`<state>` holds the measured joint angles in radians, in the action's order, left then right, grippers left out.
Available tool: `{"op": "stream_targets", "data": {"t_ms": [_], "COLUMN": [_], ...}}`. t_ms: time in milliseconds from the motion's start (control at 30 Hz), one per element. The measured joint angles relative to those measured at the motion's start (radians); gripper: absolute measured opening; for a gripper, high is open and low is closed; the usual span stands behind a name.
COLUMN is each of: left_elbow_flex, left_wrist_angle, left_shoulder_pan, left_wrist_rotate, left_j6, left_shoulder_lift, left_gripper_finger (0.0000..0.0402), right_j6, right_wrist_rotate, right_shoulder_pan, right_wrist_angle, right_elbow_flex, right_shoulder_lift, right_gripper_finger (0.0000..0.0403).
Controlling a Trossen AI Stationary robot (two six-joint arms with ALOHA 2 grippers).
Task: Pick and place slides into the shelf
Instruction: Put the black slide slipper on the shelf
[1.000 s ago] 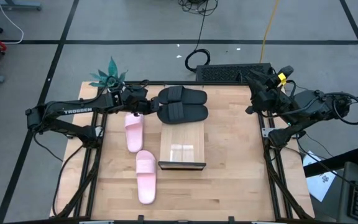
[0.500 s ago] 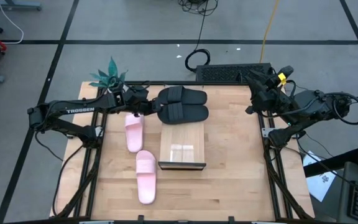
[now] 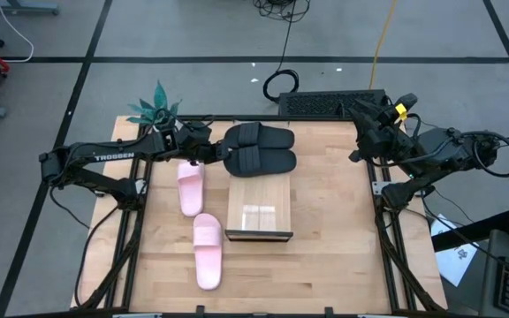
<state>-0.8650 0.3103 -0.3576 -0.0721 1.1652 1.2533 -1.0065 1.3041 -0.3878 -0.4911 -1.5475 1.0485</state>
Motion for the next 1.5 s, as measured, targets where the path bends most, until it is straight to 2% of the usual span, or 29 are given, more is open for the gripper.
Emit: {"op": "stream_targets", "data": {"t_ms": [667,967,1500], "left_elbow_flex": [0.0,0.0,0.0], "left_wrist_angle": [-0.023,0.033,-0.019], "left_shoulder_pan": [-0.002,-0.002,-0.002], "left_wrist_rotate": [-0.006,-0.009,0.023], "left_j6": [-0.028,-0.027,-0.019], "left_shoulder_lift": [0.0,-0.001,-0.001], "left_gripper_finger": [0.0083,0.0084,0.0084], "right_j6": [0.0,0.0,0.0], "right_wrist_rotate": [0.0,0.0,0.0], "right_shoulder_pan": [0.0,0.0,0.0], "right_wrist_angle": [0.0,0.0,0.0], "right_elbow_flex": [0.0,0.0,0.0], "right_shoulder_lift": [0.0,0.0,0.0], "right_gripper_finger": [0.0109,0.0109,0.0109]}}
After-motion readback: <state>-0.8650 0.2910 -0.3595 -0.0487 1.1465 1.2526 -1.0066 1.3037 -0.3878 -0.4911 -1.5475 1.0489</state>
